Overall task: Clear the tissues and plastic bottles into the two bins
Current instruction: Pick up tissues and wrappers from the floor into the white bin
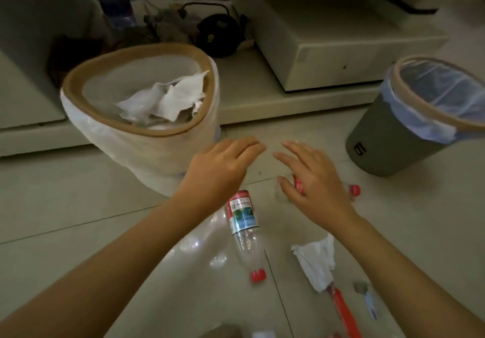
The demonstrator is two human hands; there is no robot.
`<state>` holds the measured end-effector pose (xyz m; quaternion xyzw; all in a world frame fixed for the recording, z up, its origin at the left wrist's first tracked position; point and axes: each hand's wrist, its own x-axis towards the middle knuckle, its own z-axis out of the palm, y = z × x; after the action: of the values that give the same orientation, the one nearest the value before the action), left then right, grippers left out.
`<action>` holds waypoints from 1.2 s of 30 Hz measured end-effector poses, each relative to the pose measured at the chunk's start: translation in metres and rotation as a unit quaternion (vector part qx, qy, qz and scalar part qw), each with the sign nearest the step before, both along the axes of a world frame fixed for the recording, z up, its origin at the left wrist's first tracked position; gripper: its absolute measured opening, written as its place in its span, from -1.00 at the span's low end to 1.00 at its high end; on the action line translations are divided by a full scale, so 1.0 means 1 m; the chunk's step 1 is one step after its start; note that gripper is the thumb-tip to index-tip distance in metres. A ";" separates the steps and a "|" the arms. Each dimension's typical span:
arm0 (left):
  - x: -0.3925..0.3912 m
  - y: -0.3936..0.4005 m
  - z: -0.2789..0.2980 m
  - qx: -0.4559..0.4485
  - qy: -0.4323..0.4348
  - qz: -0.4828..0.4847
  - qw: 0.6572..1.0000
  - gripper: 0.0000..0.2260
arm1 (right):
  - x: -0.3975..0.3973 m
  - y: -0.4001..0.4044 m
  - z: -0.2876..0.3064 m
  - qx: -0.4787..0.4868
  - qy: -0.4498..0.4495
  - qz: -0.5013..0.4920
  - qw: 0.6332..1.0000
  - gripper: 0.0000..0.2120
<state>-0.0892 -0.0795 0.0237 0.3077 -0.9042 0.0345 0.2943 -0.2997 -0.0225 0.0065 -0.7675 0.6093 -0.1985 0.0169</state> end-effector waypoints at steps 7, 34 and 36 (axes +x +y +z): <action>-0.058 0.038 -0.081 0.086 -0.120 -0.102 0.984 -0.56 | -0.072 0.105 -0.057 0.100 0.029 -0.101 0.989 -0.57; -0.160 0.079 -0.175 0.139 -0.290 -0.281 0.904 -0.76 | -0.127 0.240 -0.127 0.368 0.067 -0.212 0.903 -0.40; -0.146 0.080 -0.171 0.133 -0.278 -0.270 0.912 -0.76 | -0.128 0.233 -0.128 0.337 0.087 -0.172 0.922 -0.41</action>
<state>-0.2356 0.0004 -0.1473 0.0663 -0.9943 -0.0825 -0.0150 -0.4275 0.2105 -0.1218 -0.6144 0.7617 0.0866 0.1868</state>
